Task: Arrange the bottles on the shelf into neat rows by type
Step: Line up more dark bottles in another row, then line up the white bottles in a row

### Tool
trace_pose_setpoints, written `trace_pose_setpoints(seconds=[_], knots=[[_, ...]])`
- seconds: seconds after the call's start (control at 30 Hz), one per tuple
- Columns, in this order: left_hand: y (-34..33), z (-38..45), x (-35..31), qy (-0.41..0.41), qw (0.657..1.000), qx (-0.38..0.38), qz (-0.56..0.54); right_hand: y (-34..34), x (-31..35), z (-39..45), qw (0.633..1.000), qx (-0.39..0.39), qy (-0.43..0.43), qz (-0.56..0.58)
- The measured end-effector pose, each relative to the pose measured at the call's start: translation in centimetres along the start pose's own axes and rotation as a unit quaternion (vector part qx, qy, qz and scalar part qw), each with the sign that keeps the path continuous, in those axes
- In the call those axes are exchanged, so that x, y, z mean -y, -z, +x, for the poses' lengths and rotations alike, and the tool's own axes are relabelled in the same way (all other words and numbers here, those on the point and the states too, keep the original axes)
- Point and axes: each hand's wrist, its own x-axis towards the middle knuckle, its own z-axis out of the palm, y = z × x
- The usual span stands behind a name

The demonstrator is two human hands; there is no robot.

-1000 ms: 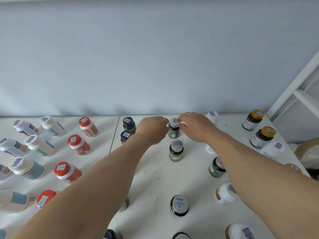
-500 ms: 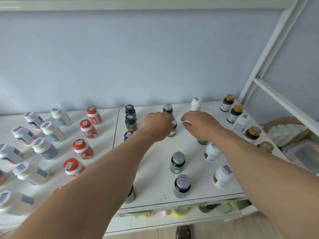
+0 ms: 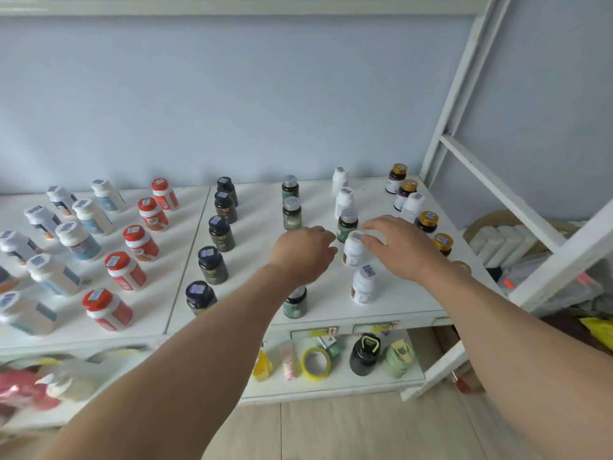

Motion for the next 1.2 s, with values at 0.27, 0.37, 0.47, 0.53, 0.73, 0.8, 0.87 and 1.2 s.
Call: trace_pose_setpoints(seconds=[0.27,0.37,0.47,0.53,0.73,0.8,0.87,1.2], knots=[[-6.4,-6.5,-8.4,0.117,0.989,0.024,-0.088,-3.0,-8.1,-8.2,0.996,0.066,-0.025,0.047],[-8.4,-7.3,-9.6,0.121,0.988,0.043,-0.087,-5.2,-10.0,-9.3,0.991,0.128,-0.019,0.033],[-10.5,-7.3,-9.7,0.116,0.990,0.050,-0.064,-7.6,-11.5,-9.5,0.990,0.139,-0.006,-0.003],[-12.0,-7.2,-9.5,0.127,0.989,0.051,-0.054,-9.1,-12.2,-9.1,0.992,0.119,0.001,-0.032],[-15.5,-7.2,-9.7,0.153,0.987,-0.001,-0.041,-12.8,-13.7,-8.9,0.999,-0.004,0.024,-0.039],[-16.0,-7.3,-9.6,0.152,0.988,-0.022,-0.035,-13.3,-14.1,-8.9,0.999,-0.037,0.031,-0.026],[-16.3,-7.3,-9.5,0.148,0.988,-0.034,-0.032,-13.5,-14.2,-8.9,0.998,-0.050,0.034,-0.020],[-16.4,-7.2,-9.4,0.142,0.987,-0.051,-0.050,-13.5,-14.3,-9.2,0.999,-0.031,0.035,-0.017]])
